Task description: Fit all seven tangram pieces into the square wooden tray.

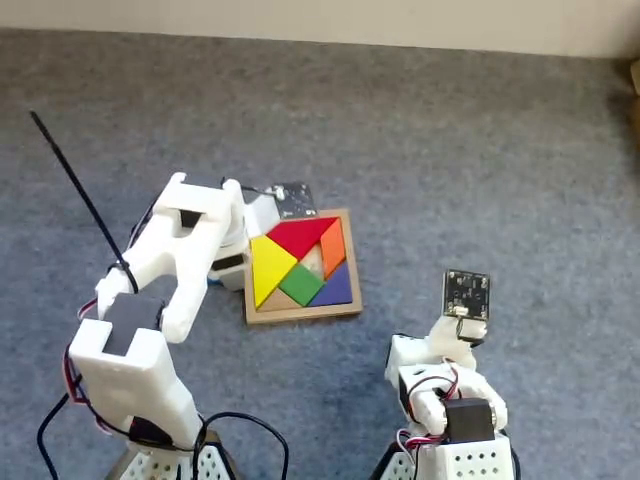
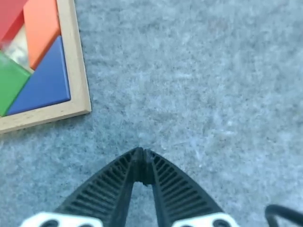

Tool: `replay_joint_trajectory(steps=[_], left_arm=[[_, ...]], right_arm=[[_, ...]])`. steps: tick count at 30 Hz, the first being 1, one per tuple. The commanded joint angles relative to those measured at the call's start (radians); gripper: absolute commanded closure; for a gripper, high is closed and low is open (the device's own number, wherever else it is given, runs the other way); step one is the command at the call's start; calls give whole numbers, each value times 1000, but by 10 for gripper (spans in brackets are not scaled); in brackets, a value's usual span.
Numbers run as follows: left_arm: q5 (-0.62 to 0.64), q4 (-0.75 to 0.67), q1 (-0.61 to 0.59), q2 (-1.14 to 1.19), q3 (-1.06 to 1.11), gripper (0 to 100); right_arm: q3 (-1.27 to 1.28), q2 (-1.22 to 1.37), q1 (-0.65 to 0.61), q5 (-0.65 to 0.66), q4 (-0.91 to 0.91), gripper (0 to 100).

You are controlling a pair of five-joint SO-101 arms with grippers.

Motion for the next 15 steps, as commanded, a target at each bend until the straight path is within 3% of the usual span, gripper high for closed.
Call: replay_joint_trajectory(steps=[1, 7, 15], left_arm=[[-11, 38, 15, 2, -41, 851], [153, 100, 5, 2, -130, 832], [161, 107, -10, 13, -137, 790]], right_arm=[[114, -21, 10, 12, 8, 993], [114, -21, 10, 12, 8, 993], [114, -21, 10, 12, 8, 993]])
